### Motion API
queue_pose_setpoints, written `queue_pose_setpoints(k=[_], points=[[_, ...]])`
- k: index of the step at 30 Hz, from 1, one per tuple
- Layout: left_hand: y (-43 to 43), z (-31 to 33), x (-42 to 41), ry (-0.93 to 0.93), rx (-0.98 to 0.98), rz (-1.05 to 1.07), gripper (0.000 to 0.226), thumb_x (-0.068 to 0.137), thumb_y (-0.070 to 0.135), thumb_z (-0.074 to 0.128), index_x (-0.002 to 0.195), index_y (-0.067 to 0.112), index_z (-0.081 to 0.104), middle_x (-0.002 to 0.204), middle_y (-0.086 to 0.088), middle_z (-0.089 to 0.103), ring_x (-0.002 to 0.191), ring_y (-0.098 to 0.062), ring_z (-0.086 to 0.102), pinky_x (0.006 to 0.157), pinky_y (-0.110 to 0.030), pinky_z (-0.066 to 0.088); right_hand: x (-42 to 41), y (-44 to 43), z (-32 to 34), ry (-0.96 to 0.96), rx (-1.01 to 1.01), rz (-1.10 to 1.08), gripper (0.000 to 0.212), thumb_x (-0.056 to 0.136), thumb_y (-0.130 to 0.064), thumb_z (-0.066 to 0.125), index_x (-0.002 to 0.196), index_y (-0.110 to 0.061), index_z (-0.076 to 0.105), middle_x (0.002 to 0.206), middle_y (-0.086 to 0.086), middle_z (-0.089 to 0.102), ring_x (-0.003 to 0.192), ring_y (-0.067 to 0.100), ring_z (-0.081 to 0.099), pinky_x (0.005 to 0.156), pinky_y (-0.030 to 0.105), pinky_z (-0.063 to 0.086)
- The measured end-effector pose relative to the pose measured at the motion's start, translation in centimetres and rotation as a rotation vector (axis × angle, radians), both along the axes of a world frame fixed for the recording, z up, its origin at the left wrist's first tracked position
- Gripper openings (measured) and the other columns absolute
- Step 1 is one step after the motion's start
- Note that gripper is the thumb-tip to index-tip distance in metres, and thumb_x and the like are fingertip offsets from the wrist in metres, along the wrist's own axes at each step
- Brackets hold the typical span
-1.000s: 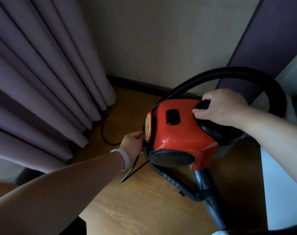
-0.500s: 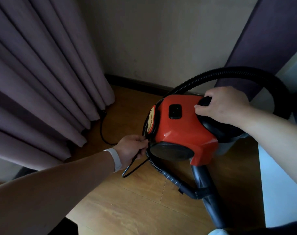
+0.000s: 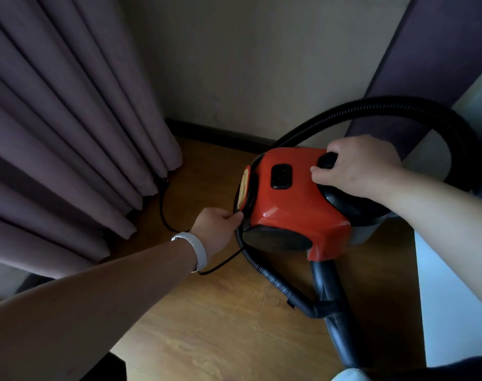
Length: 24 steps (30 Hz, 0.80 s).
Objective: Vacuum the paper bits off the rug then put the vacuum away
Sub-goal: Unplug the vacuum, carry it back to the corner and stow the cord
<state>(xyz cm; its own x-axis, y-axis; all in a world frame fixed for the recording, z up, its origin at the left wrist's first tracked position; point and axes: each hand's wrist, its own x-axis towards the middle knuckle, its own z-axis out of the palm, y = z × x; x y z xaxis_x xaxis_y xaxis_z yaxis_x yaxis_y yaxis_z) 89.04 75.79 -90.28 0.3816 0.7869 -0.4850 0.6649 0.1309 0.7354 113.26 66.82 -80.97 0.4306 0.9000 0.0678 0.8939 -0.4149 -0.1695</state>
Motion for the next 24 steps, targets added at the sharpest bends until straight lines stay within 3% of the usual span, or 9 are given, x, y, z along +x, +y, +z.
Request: queue_pose_setpoints(k=[3,7,10,16,19,21,24], points=[[0.2,0.9,0.7,0.007,0.052,0.043,0.038,0.098,0.035,0.058,0.085,0.001,0.070,0.049,0.005,0.044,0.040,-0.009,0.038,0.043,-0.020,0.033,-0.1,0.2,-0.1,0.018,0.019,-0.004,0.039,0.076,-0.063,0.061,0.076,-0.024,0.064,0.070,-0.010,0.059,0.078,0.020,0.059,0.066,0.032,0.040],[0.0,0.2,0.7,0.123,0.120,-0.101,0.038,0.100,0.034,0.054,0.073,0.010,0.066,0.055,0.002,0.047,0.048,-0.011,0.042,0.048,-0.022,0.035,-0.6,0.5,0.1,-0.039,0.018,0.061,0.039,0.076,-0.064,0.059,0.078,-0.025,0.064,0.069,-0.009,0.061,0.072,0.017,0.059,0.063,0.031,0.042],[0.3,-0.4,0.3,0.189,0.207,-0.212,0.047,0.100,0.035,0.052,0.058,0.015,0.051,0.054,0.001,0.046,0.049,-0.012,0.043,0.048,-0.023,0.034,-0.9,0.4,0.0,-0.072,-0.007,0.083,0.040,0.076,-0.063,0.059,0.075,-0.024,0.062,0.066,-0.008,0.060,0.068,0.017,0.058,0.059,0.030,0.039],[1.8,2.0,0.2,0.472,0.469,-0.778,0.041,0.100,0.038,0.050,0.066,0.015,0.054,0.064,-0.001,0.055,0.056,-0.013,0.051,0.050,-0.026,0.039,-1.1,0.0,-0.4,-0.025,-0.057,0.104,0.038,0.077,-0.064,0.060,0.079,-0.026,0.062,0.069,-0.011,0.057,0.076,0.020,0.059,0.067,0.033,0.046],[1.8,3.1,0.2,0.643,0.531,-1.066,0.030,0.099,0.036,0.050,0.084,0.016,0.065,0.072,0.003,0.057,0.062,-0.013,0.054,0.060,-0.029,0.049,-1.6,0.0,-0.5,-0.009,-0.073,0.150,0.036,0.078,-0.063,0.060,0.076,-0.027,0.060,0.068,-0.010,0.058,0.071,0.017,0.058,0.070,0.034,0.050],[2.0,4.1,0.1,0.690,0.530,-1.170,0.029,0.100,0.037,0.051,0.096,0.015,0.069,0.079,0.005,0.061,0.068,-0.011,0.056,0.064,-0.027,0.050,-1.7,0.0,-0.7,0.014,-0.084,0.165,0.037,0.078,-0.064,0.060,0.074,-0.027,0.060,0.067,-0.009,0.060,0.069,0.015,0.058,0.069,0.034,0.051],[3.1,5.5,-0.3,0.618,0.562,-1.179,0.027,0.095,0.045,0.057,0.098,0.022,0.072,0.089,0.007,0.067,0.080,-0.011,0.061,0.073,-0.032,0.054,-1.7,0.1,-1.0,0.050,-0.099,0.182,0.038,0.075,-0.064,0.060,0.071,-0.026,0.060,0.068,-0.009,0.061,0.070,0.015,0.059,0.070,0.034,0.052]])
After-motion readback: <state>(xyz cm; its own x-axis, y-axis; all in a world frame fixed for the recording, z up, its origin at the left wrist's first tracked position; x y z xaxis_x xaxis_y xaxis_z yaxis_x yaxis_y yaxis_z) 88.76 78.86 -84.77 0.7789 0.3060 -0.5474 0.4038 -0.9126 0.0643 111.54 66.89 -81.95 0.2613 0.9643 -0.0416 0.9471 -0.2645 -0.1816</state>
